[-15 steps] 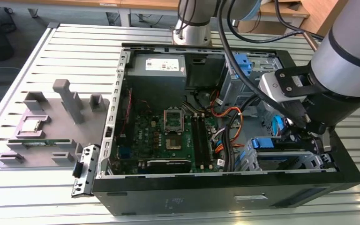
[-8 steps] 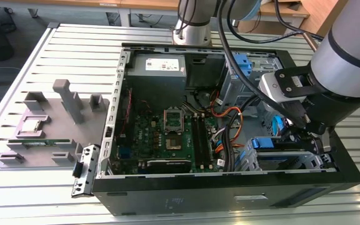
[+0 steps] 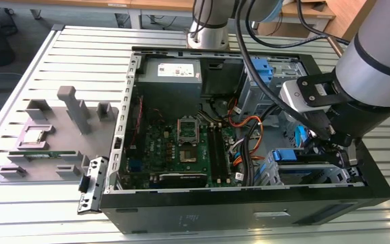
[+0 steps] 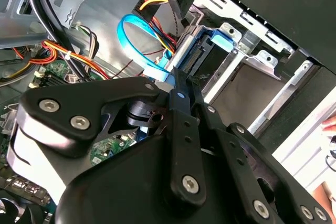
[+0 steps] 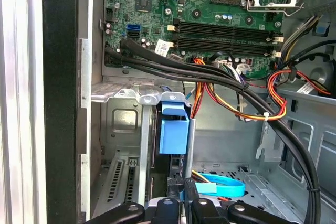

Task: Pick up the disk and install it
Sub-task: 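Insert the first disk wire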

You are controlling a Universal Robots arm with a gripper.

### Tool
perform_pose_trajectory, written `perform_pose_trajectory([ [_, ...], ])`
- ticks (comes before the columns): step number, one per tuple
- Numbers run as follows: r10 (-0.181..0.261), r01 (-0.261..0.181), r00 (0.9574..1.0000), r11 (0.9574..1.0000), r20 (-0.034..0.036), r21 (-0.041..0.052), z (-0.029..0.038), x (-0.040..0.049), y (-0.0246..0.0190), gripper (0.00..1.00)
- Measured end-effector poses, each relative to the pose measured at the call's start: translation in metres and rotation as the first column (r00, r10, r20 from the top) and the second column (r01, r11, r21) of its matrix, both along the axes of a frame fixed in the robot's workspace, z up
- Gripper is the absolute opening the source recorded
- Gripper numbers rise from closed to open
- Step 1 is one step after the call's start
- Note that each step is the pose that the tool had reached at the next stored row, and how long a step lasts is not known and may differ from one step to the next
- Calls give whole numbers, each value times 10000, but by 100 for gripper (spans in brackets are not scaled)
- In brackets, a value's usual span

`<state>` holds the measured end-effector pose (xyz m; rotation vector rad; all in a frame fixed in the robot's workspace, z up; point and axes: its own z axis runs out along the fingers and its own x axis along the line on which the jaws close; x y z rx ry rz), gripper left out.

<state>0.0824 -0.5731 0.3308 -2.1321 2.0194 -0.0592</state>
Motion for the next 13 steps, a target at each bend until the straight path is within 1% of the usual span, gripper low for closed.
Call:
perform_pose_trajectory([
  [4,-1,1,10000,10000,0,1,-2,0,0,16],
  [7,0,0,10000,10000,0,2,-21,0,0,16],
  [13,0,0,10000,10000,0,-5,-36,0,0,16],
])
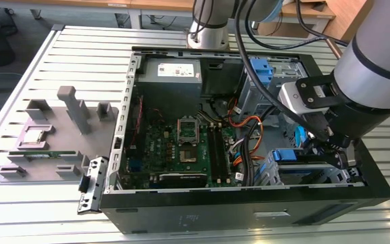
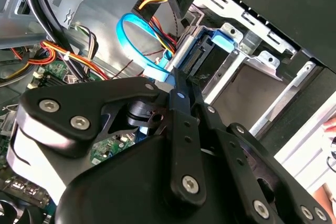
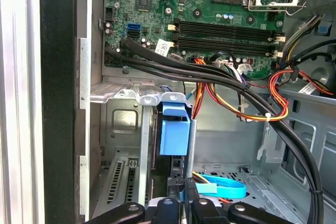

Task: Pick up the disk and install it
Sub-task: 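Insert the first disk wire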

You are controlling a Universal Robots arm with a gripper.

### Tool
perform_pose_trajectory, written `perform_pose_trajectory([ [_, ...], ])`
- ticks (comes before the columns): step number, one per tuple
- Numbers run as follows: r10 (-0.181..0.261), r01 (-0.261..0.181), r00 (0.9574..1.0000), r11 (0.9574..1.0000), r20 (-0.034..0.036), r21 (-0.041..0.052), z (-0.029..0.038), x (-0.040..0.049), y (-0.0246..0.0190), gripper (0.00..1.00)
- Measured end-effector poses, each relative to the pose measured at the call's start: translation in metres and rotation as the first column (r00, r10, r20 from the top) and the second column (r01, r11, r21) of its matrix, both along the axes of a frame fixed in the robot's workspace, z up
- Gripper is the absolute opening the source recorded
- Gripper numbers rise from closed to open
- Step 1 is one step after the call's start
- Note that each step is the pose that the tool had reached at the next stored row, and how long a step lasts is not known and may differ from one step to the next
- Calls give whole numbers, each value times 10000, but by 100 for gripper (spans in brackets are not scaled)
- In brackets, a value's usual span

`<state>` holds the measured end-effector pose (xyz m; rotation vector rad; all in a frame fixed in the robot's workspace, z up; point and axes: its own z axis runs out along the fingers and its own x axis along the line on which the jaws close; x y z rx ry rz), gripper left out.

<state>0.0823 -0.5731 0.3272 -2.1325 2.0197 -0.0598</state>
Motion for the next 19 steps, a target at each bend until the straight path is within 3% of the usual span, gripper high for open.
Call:
perform_pose_trajectory([
  [9,0,0,10000,10000,2,19,-13,0,0,17],
  [10,0,0,10000,10000,1,10,-9,0,0,24],
  [14,0,0,10000,10000,0,4,-2,0,0,24],
  [19,0,0,10000,10000,0,7,91,0,0,24],
])
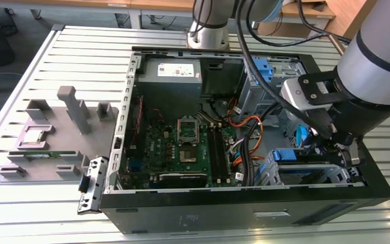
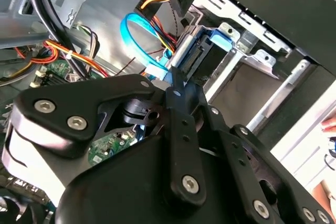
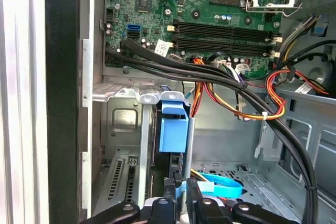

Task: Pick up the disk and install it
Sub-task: 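Insert the first disk wire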

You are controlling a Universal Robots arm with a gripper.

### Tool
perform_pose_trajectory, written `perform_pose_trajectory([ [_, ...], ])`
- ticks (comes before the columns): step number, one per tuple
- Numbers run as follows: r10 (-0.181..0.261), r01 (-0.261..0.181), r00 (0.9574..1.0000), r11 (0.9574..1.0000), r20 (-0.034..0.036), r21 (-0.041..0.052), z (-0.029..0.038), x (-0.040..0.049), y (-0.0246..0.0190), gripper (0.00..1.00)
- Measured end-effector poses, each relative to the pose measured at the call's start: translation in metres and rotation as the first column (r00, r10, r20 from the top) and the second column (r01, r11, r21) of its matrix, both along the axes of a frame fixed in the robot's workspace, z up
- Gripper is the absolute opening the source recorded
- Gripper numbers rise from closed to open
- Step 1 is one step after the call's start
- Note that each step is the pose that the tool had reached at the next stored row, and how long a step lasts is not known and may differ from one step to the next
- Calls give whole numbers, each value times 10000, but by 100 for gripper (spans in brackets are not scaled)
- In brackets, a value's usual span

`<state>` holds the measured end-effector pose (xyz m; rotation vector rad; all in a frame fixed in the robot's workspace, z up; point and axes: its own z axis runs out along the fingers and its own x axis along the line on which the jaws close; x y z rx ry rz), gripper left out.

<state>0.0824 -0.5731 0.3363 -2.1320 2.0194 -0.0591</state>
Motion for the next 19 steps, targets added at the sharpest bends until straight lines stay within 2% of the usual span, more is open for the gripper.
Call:
perform_pose_trajectory([
  [4,0,0,10000,10000,0,-1,118,0,0,24],
  [5,0,0,10000,10000,0,1,167,0,0,24],
  [8,0,0,10000,10000,-1,-1,235,0,0,24],
  [15,0,0,10000,10000,0,1,325,0,0,24],
  [19,0,0,10000,10000,0,3,326,0,0,24],
])
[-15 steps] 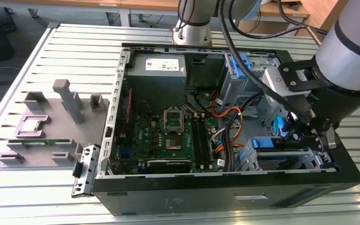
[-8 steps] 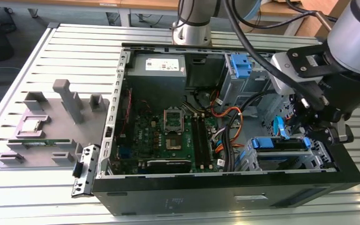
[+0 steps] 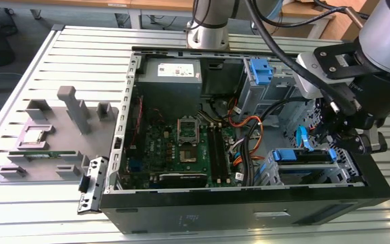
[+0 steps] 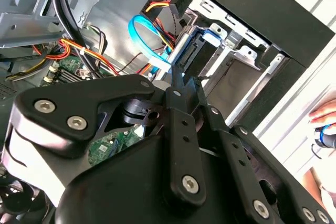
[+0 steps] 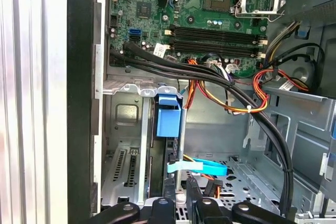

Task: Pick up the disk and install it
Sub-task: 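Insert the first disk wire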

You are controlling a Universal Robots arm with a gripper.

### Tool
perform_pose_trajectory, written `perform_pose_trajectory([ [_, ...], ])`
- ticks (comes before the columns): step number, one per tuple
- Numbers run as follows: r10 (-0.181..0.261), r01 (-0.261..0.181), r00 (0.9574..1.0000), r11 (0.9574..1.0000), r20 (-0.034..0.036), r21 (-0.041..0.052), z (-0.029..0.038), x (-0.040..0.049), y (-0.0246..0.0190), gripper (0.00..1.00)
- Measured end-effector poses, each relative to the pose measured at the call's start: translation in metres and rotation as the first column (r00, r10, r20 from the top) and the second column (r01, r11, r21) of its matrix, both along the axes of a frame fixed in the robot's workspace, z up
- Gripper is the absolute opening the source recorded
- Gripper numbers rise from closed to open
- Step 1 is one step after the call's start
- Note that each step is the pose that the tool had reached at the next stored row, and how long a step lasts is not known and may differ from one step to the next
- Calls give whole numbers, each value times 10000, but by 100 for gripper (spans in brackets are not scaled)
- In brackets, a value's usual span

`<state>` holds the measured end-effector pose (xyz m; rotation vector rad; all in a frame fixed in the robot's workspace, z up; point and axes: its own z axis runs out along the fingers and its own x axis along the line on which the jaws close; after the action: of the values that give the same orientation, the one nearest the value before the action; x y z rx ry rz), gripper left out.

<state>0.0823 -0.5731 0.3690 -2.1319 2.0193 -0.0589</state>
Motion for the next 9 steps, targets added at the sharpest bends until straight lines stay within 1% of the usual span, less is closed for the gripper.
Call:
perform_pose_trajectory([
  [2,1,-1,10000,10000,-10,-2,2,0,0,24],
  [3,2,-2,9999,10000,-107,-3,2,2,0,24],
  [6,1,-2,9979,10000,-641,-2,-3,11,0,24],
  [9,0,0,9929,10000,-1192,-3,-7,21,0,24],
])
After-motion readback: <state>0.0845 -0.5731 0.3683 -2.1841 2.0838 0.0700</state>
